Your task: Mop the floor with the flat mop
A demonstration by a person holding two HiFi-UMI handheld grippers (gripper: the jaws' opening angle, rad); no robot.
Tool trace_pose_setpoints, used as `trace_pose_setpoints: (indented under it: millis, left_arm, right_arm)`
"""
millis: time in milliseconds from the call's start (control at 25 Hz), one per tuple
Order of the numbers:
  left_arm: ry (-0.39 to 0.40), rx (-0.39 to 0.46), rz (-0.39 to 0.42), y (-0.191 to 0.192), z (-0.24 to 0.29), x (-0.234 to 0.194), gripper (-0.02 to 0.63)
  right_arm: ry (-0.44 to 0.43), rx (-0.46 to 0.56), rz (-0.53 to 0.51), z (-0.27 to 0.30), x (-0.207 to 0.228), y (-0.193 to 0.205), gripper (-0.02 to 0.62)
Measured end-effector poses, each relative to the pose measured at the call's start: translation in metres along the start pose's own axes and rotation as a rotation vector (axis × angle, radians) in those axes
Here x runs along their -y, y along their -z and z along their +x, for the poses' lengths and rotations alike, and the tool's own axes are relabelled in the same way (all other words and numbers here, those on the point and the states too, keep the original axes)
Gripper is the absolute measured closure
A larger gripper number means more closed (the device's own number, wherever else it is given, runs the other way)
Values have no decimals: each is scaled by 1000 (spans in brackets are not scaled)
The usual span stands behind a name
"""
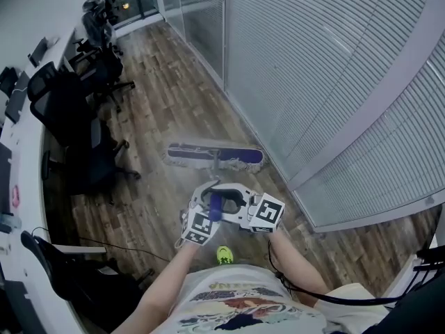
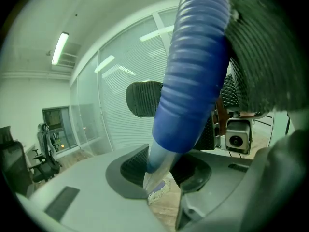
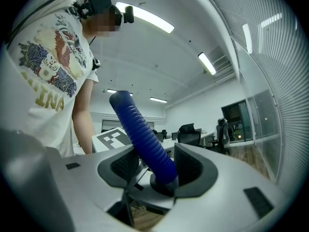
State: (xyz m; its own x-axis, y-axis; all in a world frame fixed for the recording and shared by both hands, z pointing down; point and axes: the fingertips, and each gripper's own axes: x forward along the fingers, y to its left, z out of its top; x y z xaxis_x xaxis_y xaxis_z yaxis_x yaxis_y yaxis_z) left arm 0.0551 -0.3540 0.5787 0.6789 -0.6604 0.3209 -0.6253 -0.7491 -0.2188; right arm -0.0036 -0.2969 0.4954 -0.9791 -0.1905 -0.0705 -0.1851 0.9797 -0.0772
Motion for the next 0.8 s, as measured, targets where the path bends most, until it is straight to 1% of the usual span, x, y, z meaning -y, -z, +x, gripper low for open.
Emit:
trace_pose_setpoints:
  millis: [200,320,520,800]
  left_arm:
    - [23,-19,5,0,10,3,512]
    - [44,-37,8,1,11,15,511]
    - [55,-38,5,-3,-2,38,503]
    - [48,-47,-11,8,-44,67,502]
  right_arm:
    - [21,22,12,-8,8,1,382]
    - [34,23,22,-18,3,3,382]
    - [43,1,2,-28,-19,11,382]
    - [32,-6,5,-25,-71,11,382]
